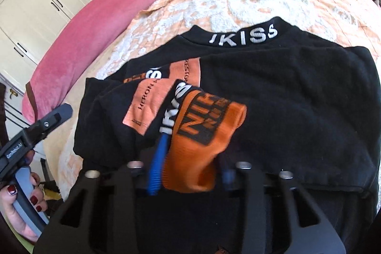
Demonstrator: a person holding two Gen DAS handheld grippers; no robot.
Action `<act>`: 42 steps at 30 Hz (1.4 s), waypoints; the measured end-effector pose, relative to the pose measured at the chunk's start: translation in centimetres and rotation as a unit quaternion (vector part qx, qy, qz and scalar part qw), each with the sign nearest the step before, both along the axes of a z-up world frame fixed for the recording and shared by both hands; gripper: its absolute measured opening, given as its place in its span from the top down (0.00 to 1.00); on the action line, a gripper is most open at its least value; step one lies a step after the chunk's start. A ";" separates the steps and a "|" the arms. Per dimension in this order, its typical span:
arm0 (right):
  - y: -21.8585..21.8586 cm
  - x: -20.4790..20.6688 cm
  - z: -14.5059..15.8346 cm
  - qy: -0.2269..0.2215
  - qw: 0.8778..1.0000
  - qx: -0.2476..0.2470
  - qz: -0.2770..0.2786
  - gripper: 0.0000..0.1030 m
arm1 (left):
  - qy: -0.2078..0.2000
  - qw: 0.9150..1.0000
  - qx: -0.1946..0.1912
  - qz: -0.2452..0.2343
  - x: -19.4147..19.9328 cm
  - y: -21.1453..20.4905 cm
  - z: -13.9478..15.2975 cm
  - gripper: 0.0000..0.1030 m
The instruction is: Fold small clothes
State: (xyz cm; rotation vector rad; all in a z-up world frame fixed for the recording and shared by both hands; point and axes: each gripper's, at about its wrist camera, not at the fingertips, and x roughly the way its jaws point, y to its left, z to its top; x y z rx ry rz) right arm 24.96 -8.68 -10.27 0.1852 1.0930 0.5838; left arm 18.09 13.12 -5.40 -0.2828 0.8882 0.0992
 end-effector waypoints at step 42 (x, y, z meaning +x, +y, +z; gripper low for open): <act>-15.6 0.0 3.6 -0.126 0.984 -0.081 -0.101 0.86 | 0.036 0.992 0.088 -0.084 3.4 -9.2 -4.3 0.36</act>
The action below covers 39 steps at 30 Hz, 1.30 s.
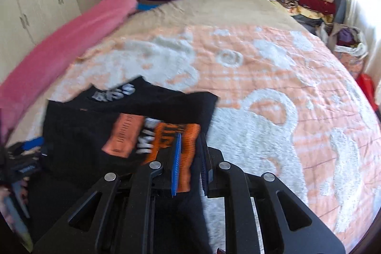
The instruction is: Fold small clothes
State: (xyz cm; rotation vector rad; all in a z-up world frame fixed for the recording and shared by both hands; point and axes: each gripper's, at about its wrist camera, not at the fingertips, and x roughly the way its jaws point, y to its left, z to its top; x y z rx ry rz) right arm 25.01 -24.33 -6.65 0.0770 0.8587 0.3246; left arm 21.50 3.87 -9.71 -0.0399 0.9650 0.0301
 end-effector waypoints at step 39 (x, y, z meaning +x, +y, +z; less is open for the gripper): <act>-2.6 -5.1 6.2 -0.037 0.997 0.064 0.001 0.18 | -0.071 0.997 -0.019 0.038 -4.4 4.3 9.3 0.13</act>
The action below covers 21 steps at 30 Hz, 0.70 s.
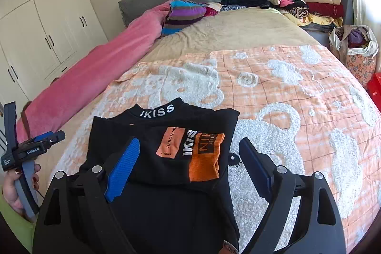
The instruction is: Fold small clothes
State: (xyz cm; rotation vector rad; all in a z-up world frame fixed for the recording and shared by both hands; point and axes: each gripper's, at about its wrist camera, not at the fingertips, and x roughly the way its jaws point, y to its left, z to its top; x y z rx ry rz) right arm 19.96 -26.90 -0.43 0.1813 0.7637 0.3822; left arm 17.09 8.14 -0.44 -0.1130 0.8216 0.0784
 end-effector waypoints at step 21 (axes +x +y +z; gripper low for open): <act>-3.7 -7.7 2.1 0.002 1.000 -0.030 -0.003 0.06 | -0.004 0.999 0.049 0.018 -5.5 1.9 2.1 0.10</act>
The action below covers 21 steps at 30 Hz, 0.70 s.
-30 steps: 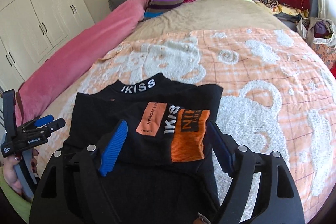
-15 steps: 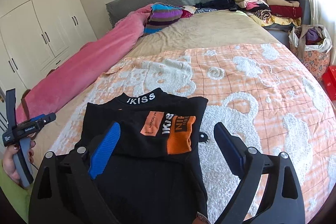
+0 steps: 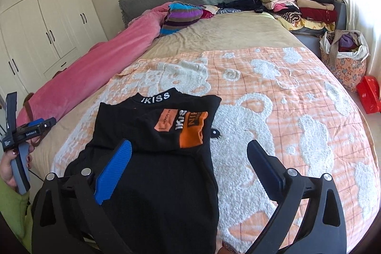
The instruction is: Fold small clothes
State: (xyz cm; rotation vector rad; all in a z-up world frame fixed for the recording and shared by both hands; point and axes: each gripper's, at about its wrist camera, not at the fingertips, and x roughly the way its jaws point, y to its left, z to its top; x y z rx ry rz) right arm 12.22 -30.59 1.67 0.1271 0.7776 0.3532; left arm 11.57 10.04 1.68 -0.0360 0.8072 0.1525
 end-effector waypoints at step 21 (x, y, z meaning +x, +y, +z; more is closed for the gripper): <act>-0.1 -5.9 -4.6 0.076 0.995 -0.051 0.029 0.06 | 0.063 0.998 0.028 -0.016 -4.8 0.4 -3.8 0.10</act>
